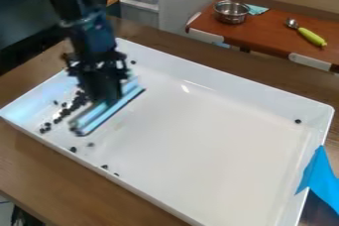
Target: Sweep into pile
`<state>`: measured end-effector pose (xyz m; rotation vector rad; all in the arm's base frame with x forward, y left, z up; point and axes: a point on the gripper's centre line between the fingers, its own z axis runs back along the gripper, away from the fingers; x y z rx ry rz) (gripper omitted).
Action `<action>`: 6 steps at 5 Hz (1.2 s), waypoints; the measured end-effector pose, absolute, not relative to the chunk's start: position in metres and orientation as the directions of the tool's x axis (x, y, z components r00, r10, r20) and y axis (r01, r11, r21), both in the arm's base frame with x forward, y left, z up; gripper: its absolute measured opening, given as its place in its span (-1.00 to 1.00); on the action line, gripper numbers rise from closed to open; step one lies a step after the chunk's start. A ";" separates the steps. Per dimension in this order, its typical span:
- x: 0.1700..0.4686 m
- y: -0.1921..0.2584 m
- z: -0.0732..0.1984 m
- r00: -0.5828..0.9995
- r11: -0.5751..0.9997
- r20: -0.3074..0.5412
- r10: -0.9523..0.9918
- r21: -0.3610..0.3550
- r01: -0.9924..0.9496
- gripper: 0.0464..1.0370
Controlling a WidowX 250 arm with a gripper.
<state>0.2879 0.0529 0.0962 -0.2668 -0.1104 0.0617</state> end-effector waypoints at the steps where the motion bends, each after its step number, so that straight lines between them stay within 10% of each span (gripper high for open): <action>1: 0.295 0.005 0.114 0.989 0.946 0.123 0.086 -0.321 -0.042 -0.41; 6: 0.307 -0.105 0.057 0.982 0.977 0.151 0.111 -0.198 -0.080 -0.41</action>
